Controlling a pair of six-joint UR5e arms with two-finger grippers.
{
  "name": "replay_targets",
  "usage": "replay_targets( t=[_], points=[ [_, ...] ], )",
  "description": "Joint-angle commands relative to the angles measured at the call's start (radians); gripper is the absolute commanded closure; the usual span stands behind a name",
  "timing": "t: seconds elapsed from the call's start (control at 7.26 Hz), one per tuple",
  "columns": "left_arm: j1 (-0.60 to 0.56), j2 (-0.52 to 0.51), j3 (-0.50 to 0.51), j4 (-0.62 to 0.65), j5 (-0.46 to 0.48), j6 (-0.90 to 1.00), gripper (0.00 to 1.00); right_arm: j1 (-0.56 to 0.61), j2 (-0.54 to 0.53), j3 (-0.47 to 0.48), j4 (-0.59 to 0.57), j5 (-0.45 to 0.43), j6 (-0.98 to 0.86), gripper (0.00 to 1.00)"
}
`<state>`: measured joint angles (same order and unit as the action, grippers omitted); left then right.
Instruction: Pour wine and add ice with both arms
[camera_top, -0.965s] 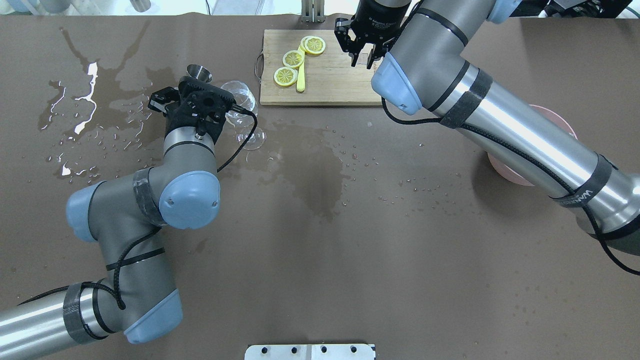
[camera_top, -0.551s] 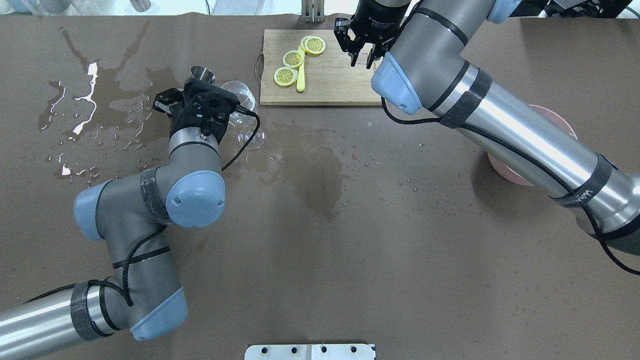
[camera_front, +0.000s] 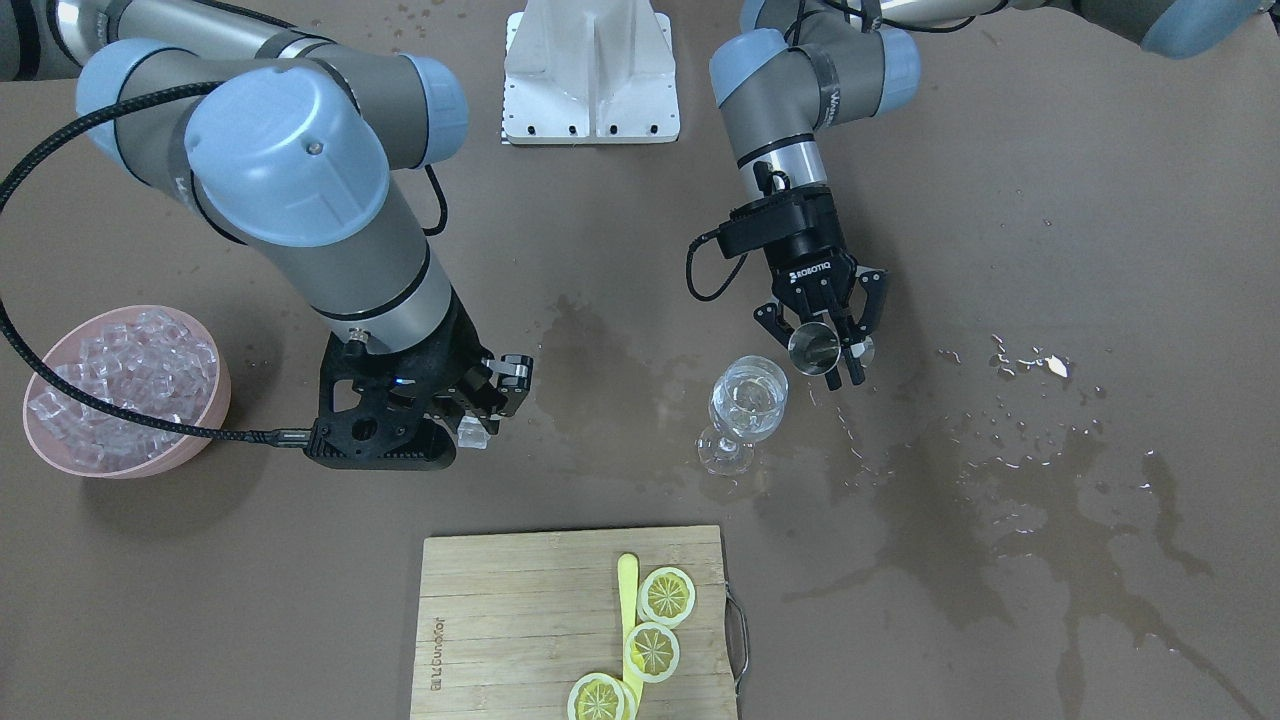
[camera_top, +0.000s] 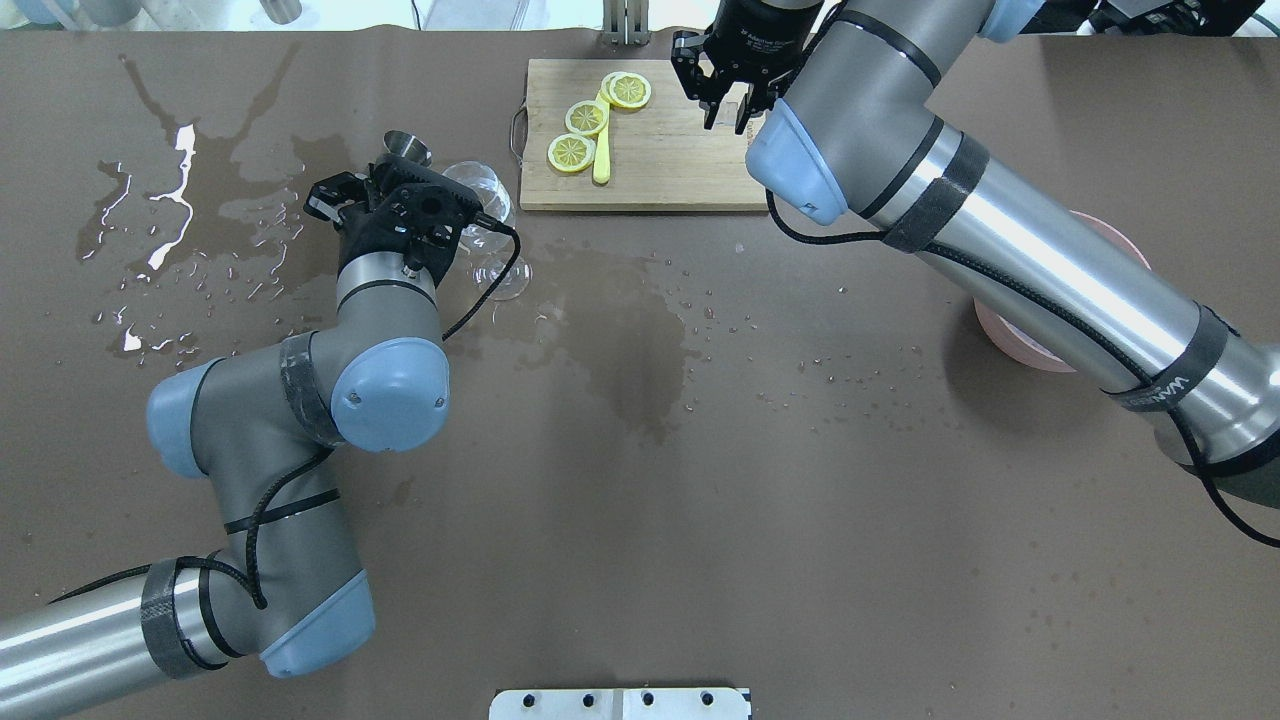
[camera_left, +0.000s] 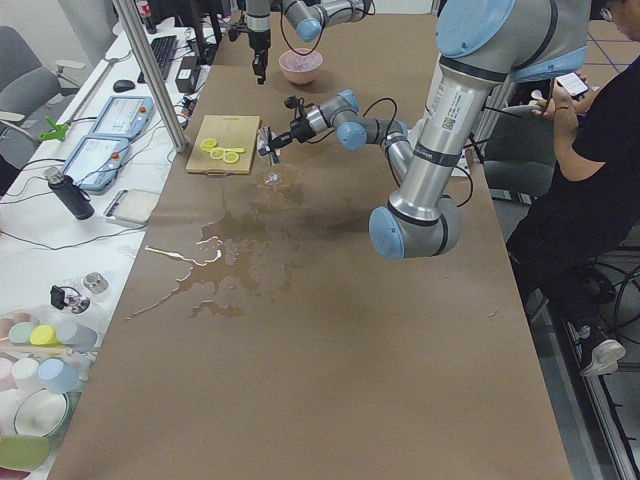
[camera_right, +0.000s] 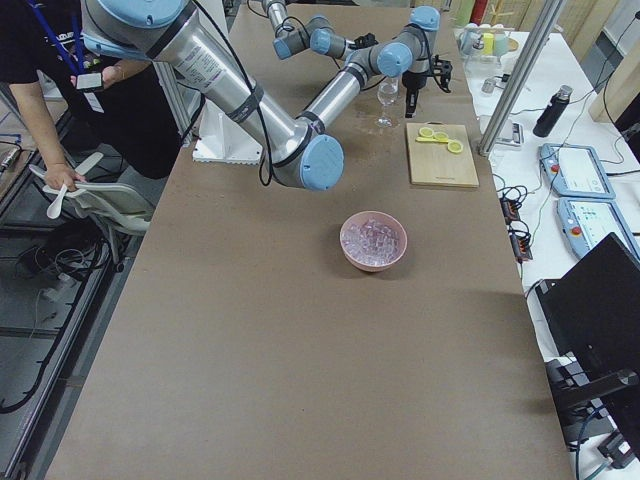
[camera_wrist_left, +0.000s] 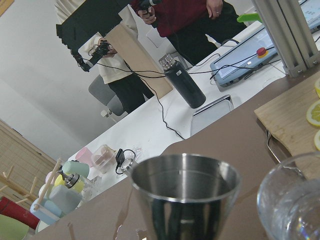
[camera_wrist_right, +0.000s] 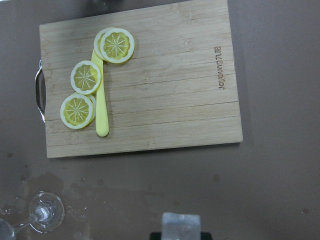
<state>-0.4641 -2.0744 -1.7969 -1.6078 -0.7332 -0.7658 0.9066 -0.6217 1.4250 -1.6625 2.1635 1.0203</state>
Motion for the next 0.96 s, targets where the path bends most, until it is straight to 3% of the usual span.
replay_targets(
  t=[0.0,0.69,0.83],
  points=[
    [-0.007,0.0,0.002,0.0,0.0,0.028,0.86,0.005,0.0,0.0,0.0,0.001,0.0,1.0],
    [-0.013,-0.007,0.014,0.005,0.003,0.072,0.87,0.008,-0.001,0.0,0.0,0.001,-0.002,1.0],
    [-0.013,-0.036,0.016,0.059,0.003,0.088,0.88,0.009,-0.001,0.0,0.001,0.001,-0.002,1.0]
  ],
)
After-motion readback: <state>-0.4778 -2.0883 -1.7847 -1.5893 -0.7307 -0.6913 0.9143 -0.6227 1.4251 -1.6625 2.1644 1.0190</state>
